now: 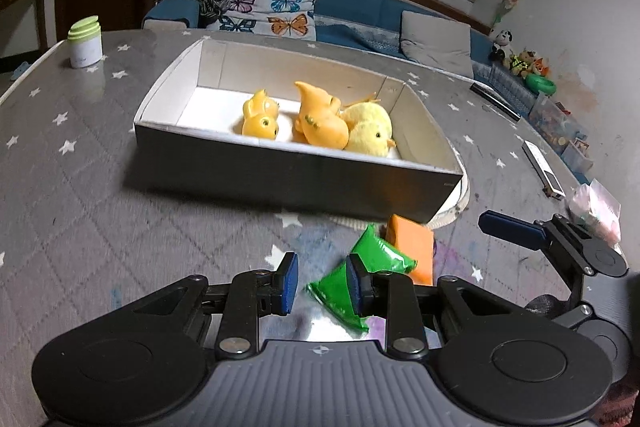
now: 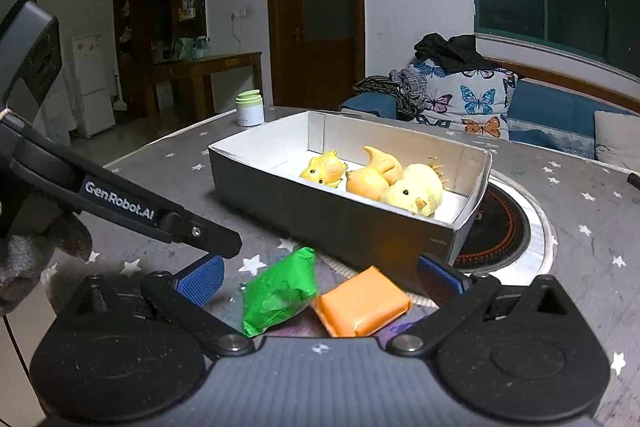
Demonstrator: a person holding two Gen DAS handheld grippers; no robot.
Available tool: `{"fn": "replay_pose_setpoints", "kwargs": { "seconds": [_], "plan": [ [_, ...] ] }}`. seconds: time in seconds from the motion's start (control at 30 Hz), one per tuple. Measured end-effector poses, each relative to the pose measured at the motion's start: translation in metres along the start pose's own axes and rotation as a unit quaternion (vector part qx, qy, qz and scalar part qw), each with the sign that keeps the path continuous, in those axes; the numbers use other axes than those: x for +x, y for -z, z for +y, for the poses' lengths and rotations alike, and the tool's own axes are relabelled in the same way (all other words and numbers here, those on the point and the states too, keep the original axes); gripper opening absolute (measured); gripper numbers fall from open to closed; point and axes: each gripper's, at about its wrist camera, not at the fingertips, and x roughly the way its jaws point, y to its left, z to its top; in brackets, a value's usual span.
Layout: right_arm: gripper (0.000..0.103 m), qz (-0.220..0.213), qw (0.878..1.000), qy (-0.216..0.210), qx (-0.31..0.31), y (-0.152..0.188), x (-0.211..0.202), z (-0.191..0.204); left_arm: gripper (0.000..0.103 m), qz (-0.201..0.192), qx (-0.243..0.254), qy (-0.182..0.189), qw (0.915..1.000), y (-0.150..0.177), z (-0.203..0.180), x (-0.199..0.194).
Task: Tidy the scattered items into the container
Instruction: 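Move the left tool back out to the green packet beside the box, then close the left gripper on the green packet and lift it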
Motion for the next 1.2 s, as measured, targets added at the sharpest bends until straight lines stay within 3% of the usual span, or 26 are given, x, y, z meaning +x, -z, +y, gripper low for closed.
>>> {"fn": "replay_pose_setpoints", "kwargs": {
  "seconds": [0.4,0.87,1.2],
  "plan": [
    [0.103,0.001,1.000,-0.003,0.016,0.013,-0.008,0.010,0.029,0.008,-0.016,0.001,0.9998,0.016,0.000,0.000],
    [0.103,0.016,1.000,0.009,-0.022,0.022,-0.002,0.020,0.029,0.014,-0.013,0.009,0.9998,0.016,-0.004,0.005],
    [0.103,0.030,0.998,-0.011,-0.054,0.021,0.012,0.033,0.031,0.019,0.066,0.049,0.9964,0.014,-0.025,0.011]
  ]
}}
